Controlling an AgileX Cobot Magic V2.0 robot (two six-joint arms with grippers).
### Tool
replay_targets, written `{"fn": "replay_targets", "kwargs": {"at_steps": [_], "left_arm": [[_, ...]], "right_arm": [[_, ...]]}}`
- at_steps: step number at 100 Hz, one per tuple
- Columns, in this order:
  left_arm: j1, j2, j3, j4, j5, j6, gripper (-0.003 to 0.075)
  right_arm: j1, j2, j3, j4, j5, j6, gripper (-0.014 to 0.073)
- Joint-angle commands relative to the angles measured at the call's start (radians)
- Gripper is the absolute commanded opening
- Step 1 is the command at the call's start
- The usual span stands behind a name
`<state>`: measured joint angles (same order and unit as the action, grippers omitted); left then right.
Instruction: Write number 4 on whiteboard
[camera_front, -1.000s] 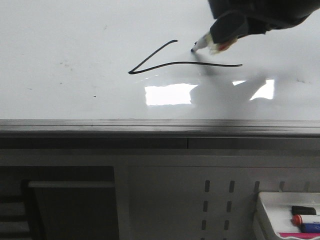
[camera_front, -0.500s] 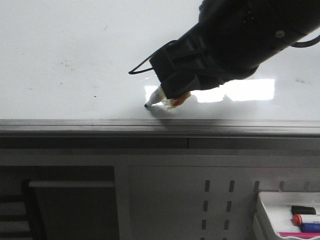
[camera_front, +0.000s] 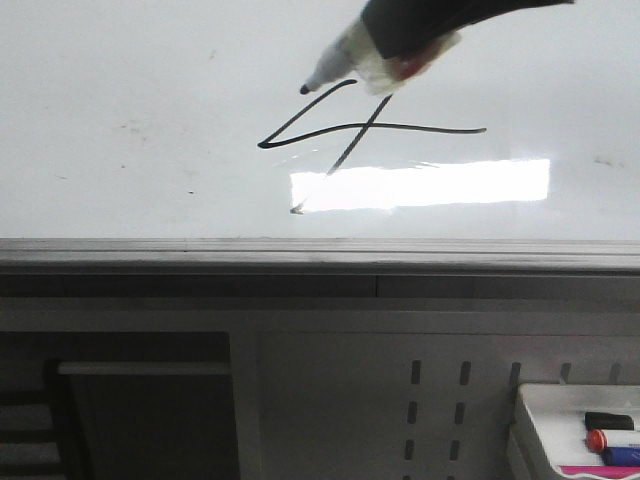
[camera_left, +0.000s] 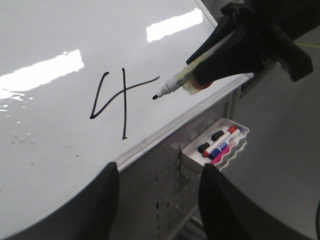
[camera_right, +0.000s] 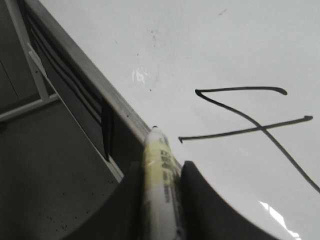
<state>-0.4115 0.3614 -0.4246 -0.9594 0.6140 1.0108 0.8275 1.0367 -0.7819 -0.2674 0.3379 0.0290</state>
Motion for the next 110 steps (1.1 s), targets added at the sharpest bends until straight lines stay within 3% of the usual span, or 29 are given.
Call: {"fn": "replay_targets", "kwargs": {"at_steps": [1, 14, 36, 76, 110], "left_arm": [[0.002, 0.096, -0.084, -0.016, 0.035, 0.039, 0.0386], [-0.004, 0.222, -0.174, -0.014, 0.135, 0.167, 0.0386], [-0.105, 0.369, -0.296, -0.005, 0.202, 0.323, 0.0386], [-0.277, 0.578, -0.412, 0.023, 0.213, 0.322, 0.0386], [-0.286, 0.669, -0.44, -0.035, 0.209, 0.322, 0.038]], "right_arm": [[0.018, -0.042, -0.027, -0.057, 0.021, -0.006, -0.0047], [0.063, -0.048, -0.027, -0.063, 0.049, -0.05, -0.0073], [0.178, -0.048, -0.027, -0.063, 0.047, -0.064, -0.0072], [0.278, -0.048, -0.027, -0.063, -0.033, -0.085, -0.0072], [0.339, -0.048, -0.027, -0.063, -0.043, -0.085, -0.0072]]}}
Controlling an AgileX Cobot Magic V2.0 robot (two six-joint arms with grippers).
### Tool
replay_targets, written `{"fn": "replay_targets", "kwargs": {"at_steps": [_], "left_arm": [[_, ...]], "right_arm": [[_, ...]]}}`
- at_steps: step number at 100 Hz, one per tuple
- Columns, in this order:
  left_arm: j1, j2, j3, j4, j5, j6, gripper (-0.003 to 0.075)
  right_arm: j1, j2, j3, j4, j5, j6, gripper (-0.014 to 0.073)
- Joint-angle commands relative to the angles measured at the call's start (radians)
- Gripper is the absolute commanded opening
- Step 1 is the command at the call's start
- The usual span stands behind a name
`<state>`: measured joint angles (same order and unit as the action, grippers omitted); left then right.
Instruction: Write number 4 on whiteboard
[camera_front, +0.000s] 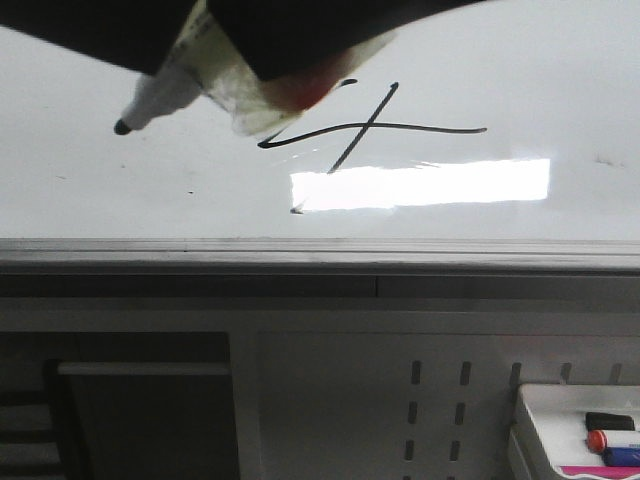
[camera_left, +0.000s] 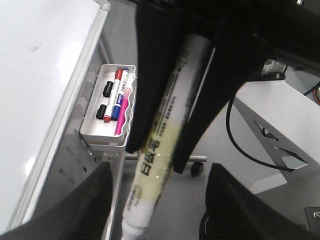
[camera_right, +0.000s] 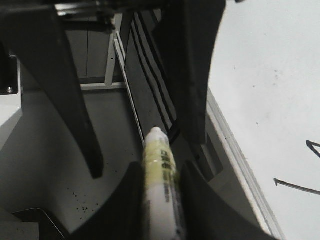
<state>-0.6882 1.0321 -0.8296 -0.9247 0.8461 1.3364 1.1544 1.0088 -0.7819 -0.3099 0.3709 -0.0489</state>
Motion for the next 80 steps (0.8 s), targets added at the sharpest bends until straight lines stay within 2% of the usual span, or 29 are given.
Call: {"fn": "replay_targets", "kwargs": {"at_steps": [1, 26, 67, 80], "left_arm": [[-0.01, 0.001, -0.035, -0.069, -0.023, -0.005, 0.0377], [-0.01, 0.007, -0.035, -0.071, -0.023, -0.005, 0.0161], [-0.01, 0.07, -0.033, -0.043, 0.01, -0.007, 0.0151], [-0.01, 0.075, -0.033, -0.056, 0.01, -0.007, 0.0091]], "right_arm": [[0.013, -0.02, -0.027, -0.021, -0.076, -0.007, -0.0072], [0.031, -0.02, -0.027, -0.017, -0.053, -0.007, -0.0072], [0.035, 0.01, -0.027, 0.027, -0.047, -0.007, -0.0072], [0.04, 0.012, -0.027, 0.036, -0.047, -0.007, -0.0072]]}}
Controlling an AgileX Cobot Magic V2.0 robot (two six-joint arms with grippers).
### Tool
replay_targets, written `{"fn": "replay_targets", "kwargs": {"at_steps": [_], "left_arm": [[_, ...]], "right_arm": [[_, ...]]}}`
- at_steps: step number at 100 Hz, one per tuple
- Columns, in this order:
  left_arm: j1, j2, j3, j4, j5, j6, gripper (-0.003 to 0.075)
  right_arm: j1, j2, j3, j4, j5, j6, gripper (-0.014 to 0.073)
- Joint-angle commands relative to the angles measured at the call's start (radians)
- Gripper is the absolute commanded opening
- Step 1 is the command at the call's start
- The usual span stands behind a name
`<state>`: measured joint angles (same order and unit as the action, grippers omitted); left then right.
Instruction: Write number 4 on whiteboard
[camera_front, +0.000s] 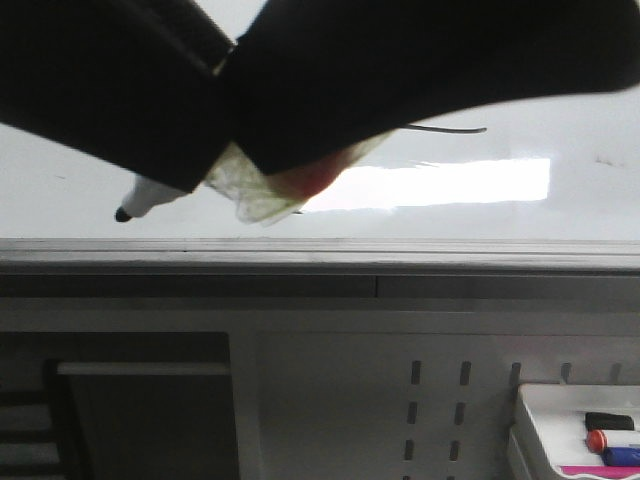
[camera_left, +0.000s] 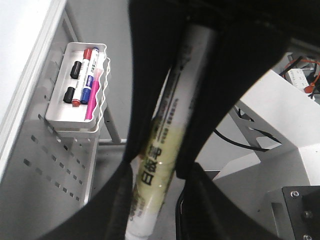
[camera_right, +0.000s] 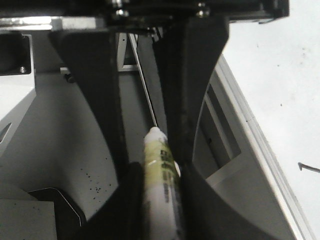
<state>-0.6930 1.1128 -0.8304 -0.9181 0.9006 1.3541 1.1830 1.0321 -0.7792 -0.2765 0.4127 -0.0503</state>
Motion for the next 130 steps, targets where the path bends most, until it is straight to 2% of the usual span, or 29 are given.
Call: {"fn": "replay_targets", "kwargs": {"at_steps": [1, 13, 28, 35, 42, 54, 63, 88, 103, 130], "left_arm": [[-0.005, -0.006, -0.032, -0.062, -0.045, -0.025, 0.0085], [-0.005, -0.006, -0.032, -0.062, -0.047, -0.025, -0.0022], [-0.005, -0.006, -0.032, -0.044, -0.047, -0.025, -0.002], [-0.005, -0.006, -0.032, -0.031, -0.047, -0.025, -0.002], [-0.005, -0.006, -0.032, -0.028, -0.047, -0.025, -0.002], [-0.005, -0.006, -0.032, -0.028, -0.047, -0.025, -0.002], [-0.005, -0.006, -0.032, -0.028, -0.047, -0.025, -0.002], [-0.003, -0.006, -0.032, -0.008, -0.079, -0.041, -0.002], [0.002, -0.006, -0.028, 0.025, -0.22, -0.141, -0.002], [0.02, -0.001, 0.034, -0.02, -0.46, -0.215, -0.002]], "right_arm": [[0.013, -0.011, -0.03, 0.002, -0.089, -0.006, -0.0072], [0.015, -0.011, -0.03, 0.019, -0.086, -0.006, -0.0072], [0.015, -0.011, -0.03, 0.026, -0.085, -0.006, -0.0071], [0.015, -0.013, -0.03, 0.026, -0.087, -0.006, -0.003], [0.015, -0.013, -0.03, 0.026, -0.088, -0.006, 0.0085], [0.015, -0.017, -0.03, 0.026, -0.088, -0.006, 0.0406], [0.015, -0.026, -0.03, 0.026, -0.088, -0.006, 0.054], [0.011, -0.123, -0.03, -0.066, -0.088, -0.006, 0.0541], [-0.03, -0.196, -0.03, -0.07, -0.088, -0.002, 0.0541], [-0.145, -0.287, -0.03, -0.07, -0.064, 0.004, 0.054]]}}
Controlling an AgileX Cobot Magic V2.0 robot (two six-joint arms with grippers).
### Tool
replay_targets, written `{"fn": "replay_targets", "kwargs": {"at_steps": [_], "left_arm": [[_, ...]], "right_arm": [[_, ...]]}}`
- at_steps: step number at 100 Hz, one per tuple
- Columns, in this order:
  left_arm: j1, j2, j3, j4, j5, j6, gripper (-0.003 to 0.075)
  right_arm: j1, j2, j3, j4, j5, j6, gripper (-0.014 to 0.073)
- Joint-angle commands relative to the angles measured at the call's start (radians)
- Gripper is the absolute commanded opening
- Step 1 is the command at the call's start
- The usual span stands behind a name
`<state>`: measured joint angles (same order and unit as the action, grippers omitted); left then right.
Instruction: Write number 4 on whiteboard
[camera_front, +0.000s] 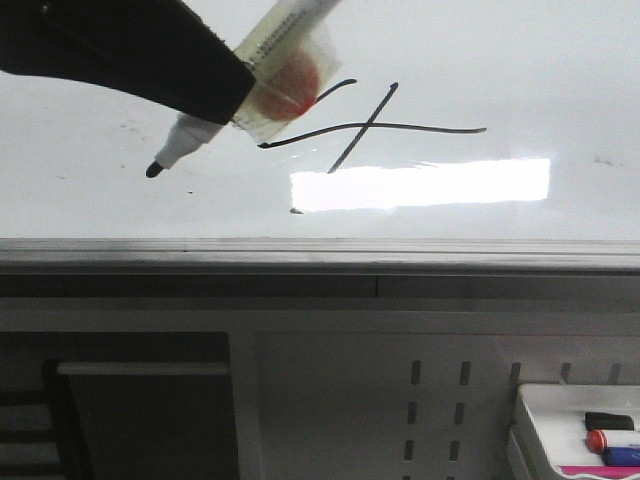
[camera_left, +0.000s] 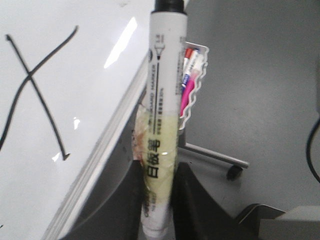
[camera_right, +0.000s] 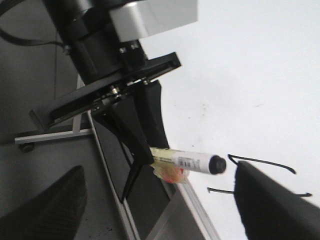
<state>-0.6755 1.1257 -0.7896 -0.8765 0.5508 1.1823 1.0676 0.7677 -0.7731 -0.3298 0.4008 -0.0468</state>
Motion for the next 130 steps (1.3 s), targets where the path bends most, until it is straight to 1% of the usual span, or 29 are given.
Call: {"fn": "replay_targets", "kwargs": {"at_steps": [1, 5, 12, 17, 19, 24, 26, 27, 28, 31, 37, 47, 60, 72, 93, 100, 108, 130], "left_arm": [[0.003, -0.014, -0.004, -0.065, -0.127, -0.05, -0.002], [0.003, -0.014, 0.014, -0.095, -0.184, -0.057, -0.002], [0.003, -0.014, 0.044, -0.185, -0.291, -0.057, -0.002], [0.003, -0.014, 0.064, -0.268, -0.38, -0.057, -0.002], [0.003, -0.014, 0.073, -0.309, -0.42, -0.057, -0.002], [0.003, -0.014, 0.09, -0.398, -0.514, -0.057, -0.002], [0.003, -0.011, 0.095, -0.432, -0.551, -0.057, -0.002], [0.003, -0.009, 0.097, -0.443, -0.564, -0.057, -0.002], [0.003, -0.009, 0.1, -0.462, -0.575, -0.057, -0.002], [0.003, -0.004, 0.103, -0.491, -0.627, -0.055, -0.002], [0.003, 0.016, 0.104, -0.517, -0.695, -0.055, -0.002], [0.003, 0.056, 0.1, -0.519, -0.74, -0.055, -0.002], [0.003, 0.129, 0.079, -0.549, -0.747, -0.055, -0.002], [0.003, 0.189, 0.04, -0.607, -0.766, -0.057, -0.002], [0.003, 0.276, -0.049, -0.632, -0.749, -0.057, -0.002], [0.003, 0.302, -0.067, -0.67, -0.749, -0.057, -0.002], [0.003, 0.325, -0.071, -0.707, -0.752, -0.057, -0.002], [0.003, 0.348, -0.071, -0.706, -0.773, -0.057, -0.002]], "right_arm": [[-0.034, -0.026, -0.036, -0.017, -0.049, 0.0, 0.0536], [-0.044, -0.032, -0.036, -0.017, -0.037, 0.0, 0.0512], [-0.052, -0.047, -0.036, -0.012, -0.01, 0.005, 0.0409], [-0.053, -0.055, -0.036, -0.012, 0.012, 0.016, 0.0284], [-0.053, -0.057, -0.036, -0.012, 0.018, 0.026, 0.0249], [-0.053, -0.062, -0.036, -0.012, 0.039, 0.047, 0.0105], [-0.053, -0.064, -0.036, -0.012, 0.044, 0.047, 0.0069], [-0.053, -0.066, -0.036, -0.012, 0.05, 0.047, 0.0015], [-0.053, -0.066, -0.036, -0.012, 0.05, 0.047, 0.0015], [-0.053, -0.068, -0.036, -0.012, 0.057, 0.047, -0.0069], [-0.055, -0.068, -0.036, -0.012, 0.058, 0.047, -0.0061], [-0.055, -0.068, -0.036, -0.012, 0.056, 0.047, -0.0062], [-0.055, -0.068, -0.036, -0.012, 0.056, 0.047, -0.0062], [-0.055, -0.068, -0.036, -0.012, 0.056, 0.047, -0.0062], [-0.055, -0.068, -0.036, -0.006, 0.058, 0.054, -0.0062], [-0.055, -0.068, -0.036, -0.006, 0.058, 0.056, -0.0062], [-0.055, -0.068, -0.036, -0.006, 0.058, 0.063, -0.0062], [-0.055, -0.068, -0.036, -0.006, 0.06, 0.079, -0.0062]]}}
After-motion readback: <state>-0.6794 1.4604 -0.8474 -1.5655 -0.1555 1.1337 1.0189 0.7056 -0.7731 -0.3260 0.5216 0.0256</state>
